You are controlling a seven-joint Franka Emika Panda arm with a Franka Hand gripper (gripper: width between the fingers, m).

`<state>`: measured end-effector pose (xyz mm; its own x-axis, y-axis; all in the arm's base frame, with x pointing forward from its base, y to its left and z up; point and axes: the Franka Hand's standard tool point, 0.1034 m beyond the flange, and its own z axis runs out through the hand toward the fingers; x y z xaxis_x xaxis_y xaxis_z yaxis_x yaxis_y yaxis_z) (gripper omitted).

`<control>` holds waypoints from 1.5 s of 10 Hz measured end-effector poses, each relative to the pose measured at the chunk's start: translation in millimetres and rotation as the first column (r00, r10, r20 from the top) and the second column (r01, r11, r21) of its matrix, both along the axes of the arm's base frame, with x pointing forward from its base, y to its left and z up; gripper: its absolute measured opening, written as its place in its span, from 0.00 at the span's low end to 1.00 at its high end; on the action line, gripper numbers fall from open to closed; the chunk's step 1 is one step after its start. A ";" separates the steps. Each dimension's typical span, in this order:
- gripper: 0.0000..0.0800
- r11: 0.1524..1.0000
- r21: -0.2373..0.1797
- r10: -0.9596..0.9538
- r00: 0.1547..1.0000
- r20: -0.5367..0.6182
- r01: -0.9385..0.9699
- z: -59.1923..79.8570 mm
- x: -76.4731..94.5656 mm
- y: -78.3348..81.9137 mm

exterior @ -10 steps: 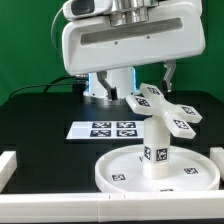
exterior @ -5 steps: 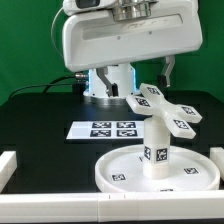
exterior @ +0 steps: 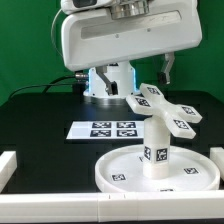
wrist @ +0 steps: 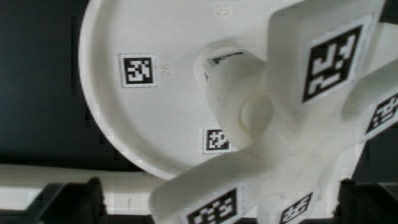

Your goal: Assemble round table

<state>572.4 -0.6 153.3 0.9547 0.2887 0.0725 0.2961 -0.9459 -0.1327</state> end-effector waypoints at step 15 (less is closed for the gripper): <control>0.81 0.887 -0.066 0.450 0.887 -0.103 -0.458 -13.9 7.8 44.1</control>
Offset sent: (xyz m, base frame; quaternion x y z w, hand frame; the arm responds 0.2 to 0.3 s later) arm 0.0000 0.0000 0.0000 0.0000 0.0000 0.0000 1.0000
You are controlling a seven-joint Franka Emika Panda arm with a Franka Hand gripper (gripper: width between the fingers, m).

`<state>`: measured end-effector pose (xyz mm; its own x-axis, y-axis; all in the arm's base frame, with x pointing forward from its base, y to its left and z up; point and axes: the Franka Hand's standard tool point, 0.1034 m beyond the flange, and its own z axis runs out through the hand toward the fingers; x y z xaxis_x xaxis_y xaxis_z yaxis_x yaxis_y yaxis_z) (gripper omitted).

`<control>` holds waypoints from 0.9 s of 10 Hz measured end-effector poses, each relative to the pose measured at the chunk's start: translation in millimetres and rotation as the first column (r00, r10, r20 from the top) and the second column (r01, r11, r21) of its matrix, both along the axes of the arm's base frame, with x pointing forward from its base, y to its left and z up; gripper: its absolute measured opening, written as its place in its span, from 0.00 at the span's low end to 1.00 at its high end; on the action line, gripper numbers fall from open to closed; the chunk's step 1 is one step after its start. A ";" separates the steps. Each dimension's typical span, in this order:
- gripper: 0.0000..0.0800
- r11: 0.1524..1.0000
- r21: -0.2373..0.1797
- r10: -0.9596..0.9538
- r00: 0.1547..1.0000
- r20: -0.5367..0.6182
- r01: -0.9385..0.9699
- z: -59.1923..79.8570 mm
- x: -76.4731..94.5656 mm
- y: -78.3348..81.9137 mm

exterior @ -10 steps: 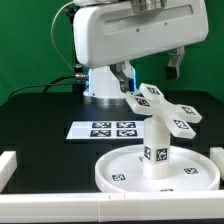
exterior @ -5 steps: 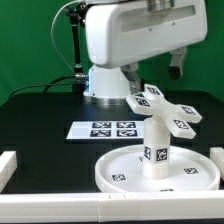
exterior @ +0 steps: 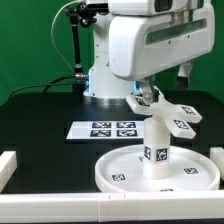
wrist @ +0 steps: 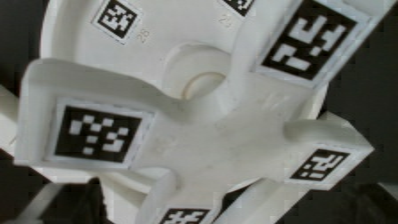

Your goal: Assemble round table

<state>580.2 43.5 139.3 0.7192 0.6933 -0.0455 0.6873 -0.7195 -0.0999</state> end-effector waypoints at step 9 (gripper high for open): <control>0.81 0.981 -0.033 0.191 0.979 -0.067 -0.193 -19.6 -3.5 8.8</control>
Offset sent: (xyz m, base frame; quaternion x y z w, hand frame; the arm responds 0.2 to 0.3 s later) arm 0.0141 -0.0019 -0.0155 -0.0272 -0.1211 -0.0840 0.9887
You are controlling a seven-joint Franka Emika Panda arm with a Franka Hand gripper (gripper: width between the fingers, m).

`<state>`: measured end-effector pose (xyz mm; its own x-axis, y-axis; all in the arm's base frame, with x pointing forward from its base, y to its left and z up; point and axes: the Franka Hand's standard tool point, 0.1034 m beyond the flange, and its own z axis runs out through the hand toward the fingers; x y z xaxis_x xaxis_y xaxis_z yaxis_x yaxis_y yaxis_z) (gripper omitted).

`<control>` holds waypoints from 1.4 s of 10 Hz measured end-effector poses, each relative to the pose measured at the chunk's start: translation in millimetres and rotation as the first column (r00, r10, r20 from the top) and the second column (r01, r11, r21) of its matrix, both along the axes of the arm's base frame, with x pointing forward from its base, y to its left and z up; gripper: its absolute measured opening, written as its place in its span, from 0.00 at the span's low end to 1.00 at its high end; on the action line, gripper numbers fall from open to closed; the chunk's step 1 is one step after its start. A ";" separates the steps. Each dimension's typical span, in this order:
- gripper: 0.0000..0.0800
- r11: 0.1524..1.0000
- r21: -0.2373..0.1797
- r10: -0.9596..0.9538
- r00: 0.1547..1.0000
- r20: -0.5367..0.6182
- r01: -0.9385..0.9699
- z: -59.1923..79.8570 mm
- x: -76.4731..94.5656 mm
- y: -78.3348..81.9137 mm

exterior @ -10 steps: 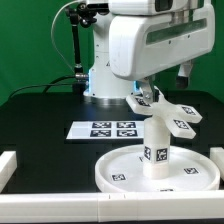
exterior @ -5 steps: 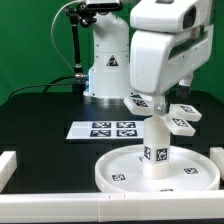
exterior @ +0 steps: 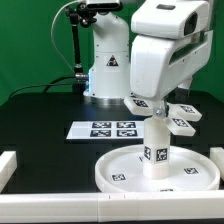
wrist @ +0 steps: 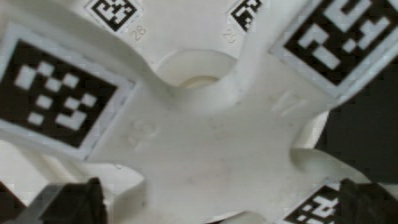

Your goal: Assemble round table

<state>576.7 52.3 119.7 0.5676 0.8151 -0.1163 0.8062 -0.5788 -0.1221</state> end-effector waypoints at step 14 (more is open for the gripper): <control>0.54 1.000 0.009 0.008 0.999 -0.031 -0.008 -4.5 -7.1 -17.6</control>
Offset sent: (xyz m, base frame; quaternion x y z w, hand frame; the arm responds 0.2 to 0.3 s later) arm -0.0077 -0.0128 -0.0019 0.0233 -0.0138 -0.0366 0.9990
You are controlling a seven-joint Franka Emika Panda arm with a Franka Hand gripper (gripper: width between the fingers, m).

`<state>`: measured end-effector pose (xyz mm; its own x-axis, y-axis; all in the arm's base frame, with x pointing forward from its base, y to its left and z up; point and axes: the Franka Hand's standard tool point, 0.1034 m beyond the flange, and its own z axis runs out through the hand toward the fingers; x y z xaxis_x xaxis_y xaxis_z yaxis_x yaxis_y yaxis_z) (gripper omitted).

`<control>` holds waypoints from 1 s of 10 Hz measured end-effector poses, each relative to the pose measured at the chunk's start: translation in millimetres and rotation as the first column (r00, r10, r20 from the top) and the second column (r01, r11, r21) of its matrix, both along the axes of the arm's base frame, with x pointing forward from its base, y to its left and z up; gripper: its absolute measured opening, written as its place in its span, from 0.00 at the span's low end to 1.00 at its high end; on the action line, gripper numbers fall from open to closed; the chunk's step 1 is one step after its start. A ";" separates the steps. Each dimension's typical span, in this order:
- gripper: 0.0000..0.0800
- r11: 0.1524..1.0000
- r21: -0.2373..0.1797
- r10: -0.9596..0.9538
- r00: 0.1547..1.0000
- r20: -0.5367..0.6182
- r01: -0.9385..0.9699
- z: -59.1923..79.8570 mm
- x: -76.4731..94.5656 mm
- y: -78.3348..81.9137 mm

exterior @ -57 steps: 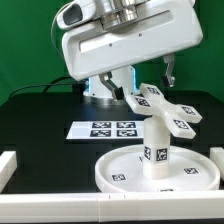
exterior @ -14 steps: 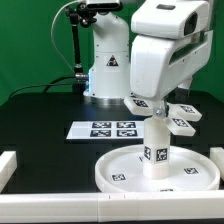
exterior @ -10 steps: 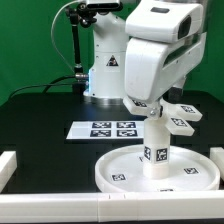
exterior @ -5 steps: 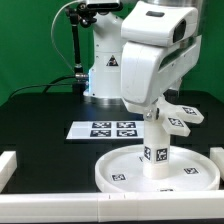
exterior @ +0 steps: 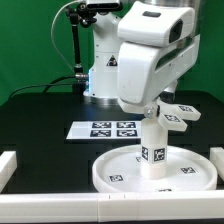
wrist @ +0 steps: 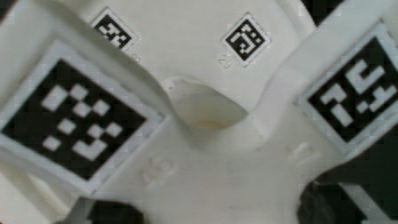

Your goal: Assemble round table

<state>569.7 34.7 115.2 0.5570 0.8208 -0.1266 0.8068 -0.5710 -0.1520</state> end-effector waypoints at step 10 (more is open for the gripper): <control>0.50 0.986 0.047 -0.157 0.987 -0.041 0.159 -2.5 -4.9 -31.2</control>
Offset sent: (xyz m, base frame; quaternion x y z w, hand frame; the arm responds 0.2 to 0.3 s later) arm 0.0000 0.0000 0.0000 0.0000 0.0000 0.0000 1.0000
